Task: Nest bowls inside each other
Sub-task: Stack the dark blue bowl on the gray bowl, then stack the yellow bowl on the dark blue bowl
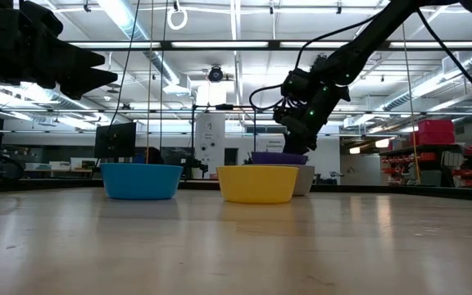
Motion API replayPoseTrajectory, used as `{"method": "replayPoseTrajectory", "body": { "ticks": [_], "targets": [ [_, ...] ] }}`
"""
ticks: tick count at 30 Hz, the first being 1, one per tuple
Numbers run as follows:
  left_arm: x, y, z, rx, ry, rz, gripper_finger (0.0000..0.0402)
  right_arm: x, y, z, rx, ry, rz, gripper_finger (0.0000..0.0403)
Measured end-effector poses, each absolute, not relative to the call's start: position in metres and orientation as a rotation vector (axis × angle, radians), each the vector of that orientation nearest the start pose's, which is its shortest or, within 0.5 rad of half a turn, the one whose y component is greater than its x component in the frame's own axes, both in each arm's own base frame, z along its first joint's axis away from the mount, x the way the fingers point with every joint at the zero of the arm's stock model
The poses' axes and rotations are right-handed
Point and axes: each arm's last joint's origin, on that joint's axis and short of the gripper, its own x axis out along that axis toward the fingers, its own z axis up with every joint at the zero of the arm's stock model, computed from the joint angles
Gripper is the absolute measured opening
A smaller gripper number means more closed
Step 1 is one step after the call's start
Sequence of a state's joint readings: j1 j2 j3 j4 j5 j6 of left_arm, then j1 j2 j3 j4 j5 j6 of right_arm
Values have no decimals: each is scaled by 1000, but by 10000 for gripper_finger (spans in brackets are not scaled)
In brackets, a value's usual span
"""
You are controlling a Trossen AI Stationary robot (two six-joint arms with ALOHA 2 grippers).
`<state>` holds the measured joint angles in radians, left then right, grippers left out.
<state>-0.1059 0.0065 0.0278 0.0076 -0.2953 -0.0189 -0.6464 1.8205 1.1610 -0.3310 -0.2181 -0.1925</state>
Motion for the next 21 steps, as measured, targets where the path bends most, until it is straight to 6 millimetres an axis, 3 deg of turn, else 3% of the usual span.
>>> {"method": "replayPoseTrajectory", "body": {
  "ticks": [8, 16, 21],
  "targets": [
    [95, -2, 173, -25, -30, 189, 307, 306, -216, 164, 253, 963, -259, 20],
    [95, -2, 173, -24, -30, 189, 307, 310, -214, 166, 218, 946, -272, 129],
    [95, -2, 173, -24, -29, 189, 307, 310, -214, 166, 220, 947, -282, 160]
  ]
}}
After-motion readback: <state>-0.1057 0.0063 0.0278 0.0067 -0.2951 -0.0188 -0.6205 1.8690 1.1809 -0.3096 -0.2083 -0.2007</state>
